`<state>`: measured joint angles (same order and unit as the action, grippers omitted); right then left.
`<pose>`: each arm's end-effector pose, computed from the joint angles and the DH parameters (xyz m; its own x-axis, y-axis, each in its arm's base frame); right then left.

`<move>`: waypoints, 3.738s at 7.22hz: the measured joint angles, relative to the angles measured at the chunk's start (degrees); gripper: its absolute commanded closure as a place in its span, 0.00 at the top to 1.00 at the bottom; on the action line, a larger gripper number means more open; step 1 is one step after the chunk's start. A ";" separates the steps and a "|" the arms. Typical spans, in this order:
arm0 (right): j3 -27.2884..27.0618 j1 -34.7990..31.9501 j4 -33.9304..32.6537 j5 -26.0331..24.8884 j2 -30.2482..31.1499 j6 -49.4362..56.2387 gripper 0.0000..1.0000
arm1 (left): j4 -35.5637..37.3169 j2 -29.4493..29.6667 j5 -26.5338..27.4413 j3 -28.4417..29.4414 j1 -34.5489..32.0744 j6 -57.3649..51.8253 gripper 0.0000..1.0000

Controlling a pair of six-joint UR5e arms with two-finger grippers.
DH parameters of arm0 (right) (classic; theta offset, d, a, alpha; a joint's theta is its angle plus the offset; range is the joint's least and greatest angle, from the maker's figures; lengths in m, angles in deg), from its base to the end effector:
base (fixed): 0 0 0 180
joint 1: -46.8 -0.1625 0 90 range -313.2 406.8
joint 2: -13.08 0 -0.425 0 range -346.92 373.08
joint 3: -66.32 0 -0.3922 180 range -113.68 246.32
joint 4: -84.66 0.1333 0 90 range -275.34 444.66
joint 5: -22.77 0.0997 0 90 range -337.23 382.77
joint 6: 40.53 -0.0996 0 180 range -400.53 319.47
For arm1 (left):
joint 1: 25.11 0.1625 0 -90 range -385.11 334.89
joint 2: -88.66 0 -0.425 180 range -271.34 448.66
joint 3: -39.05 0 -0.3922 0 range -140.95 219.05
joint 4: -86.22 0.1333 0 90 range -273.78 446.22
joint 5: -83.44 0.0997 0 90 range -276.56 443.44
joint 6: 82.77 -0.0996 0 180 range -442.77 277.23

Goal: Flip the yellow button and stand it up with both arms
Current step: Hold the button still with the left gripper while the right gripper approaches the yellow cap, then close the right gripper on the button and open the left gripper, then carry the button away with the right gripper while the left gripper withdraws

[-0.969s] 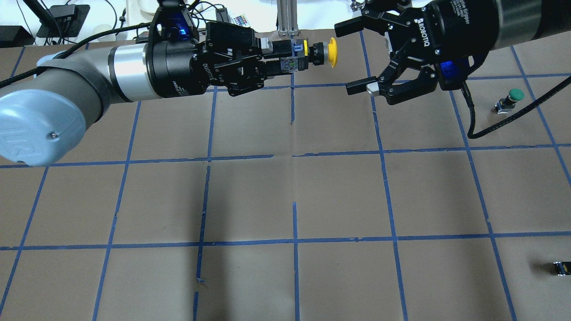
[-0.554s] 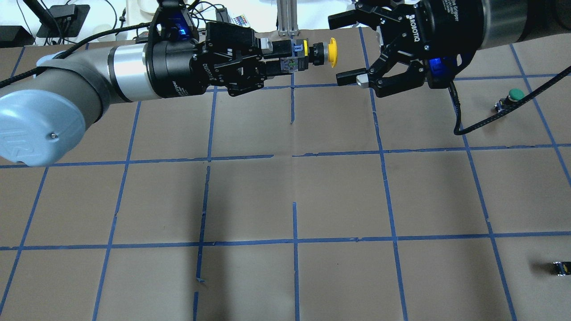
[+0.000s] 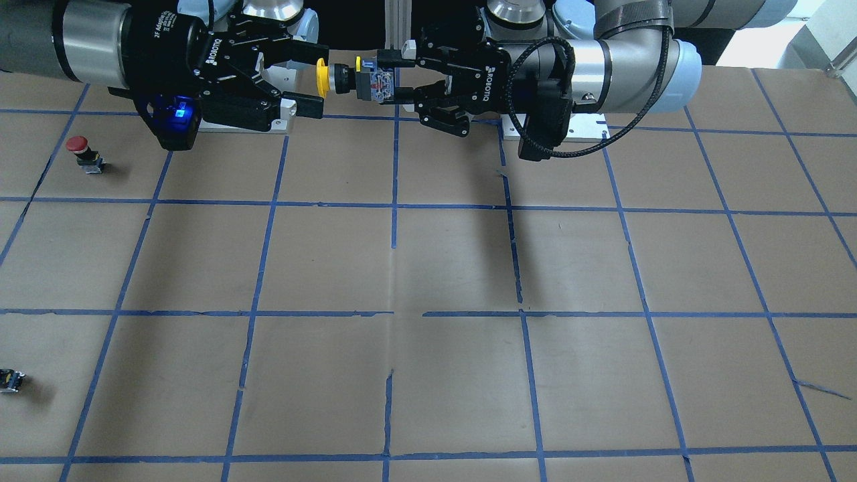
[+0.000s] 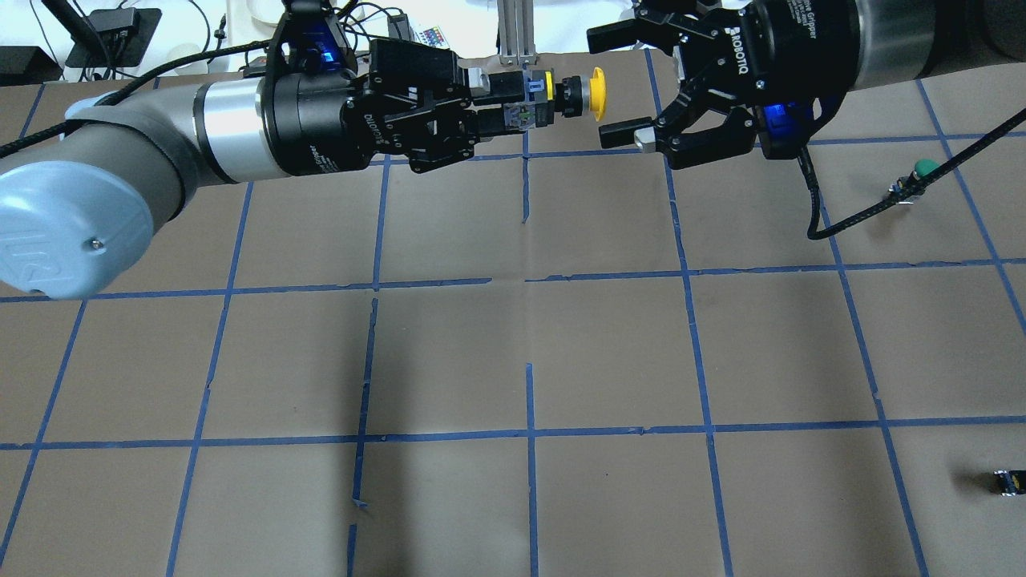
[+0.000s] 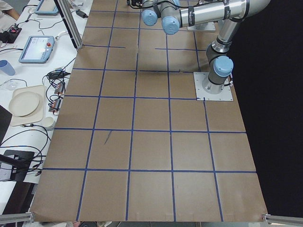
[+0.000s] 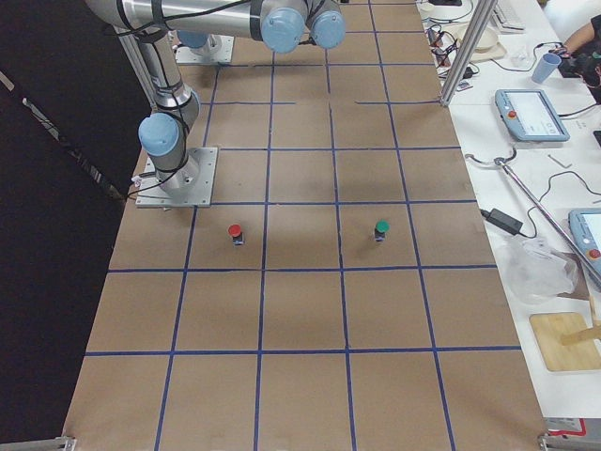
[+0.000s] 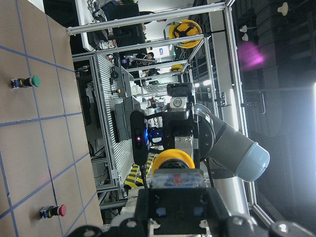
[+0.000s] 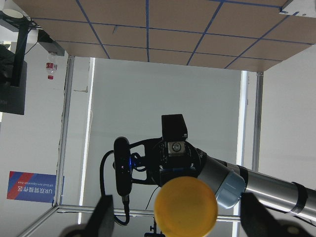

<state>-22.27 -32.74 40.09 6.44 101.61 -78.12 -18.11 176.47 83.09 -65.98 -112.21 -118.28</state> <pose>0.1428 -0.4870 0.4962 -0.0430 0.9942 -0.0981 0.1937 0.1046 0.9755 -0.2096 -0.4663 0.4550 -0.0024 0.1451 0.9894 -0.0536 0.9880 -0.1450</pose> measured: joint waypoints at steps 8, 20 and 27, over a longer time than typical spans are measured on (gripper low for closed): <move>-0.04 0.14 0.01 0.06 -0.27 -0.07 0.08 | 0.98 -0.23 0.83 -0.13 -0.01 1.42 0.99; 2.22 13.11 -14.63 -60.71 0.03 41.61 0.08 | 9.98 3.17 75.70 20.36 0.01 31.71 0.99; -9.95 25.11 -47.55 -72.61 0.22 107.70 0.08 | 17.74 1.34 90.33 17.66 -1.40 32.49 0.99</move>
<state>-32.22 -7.62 -7.46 -66.17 101.83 29.58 -0.36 177.81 173.42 -48.32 -113.60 -85.79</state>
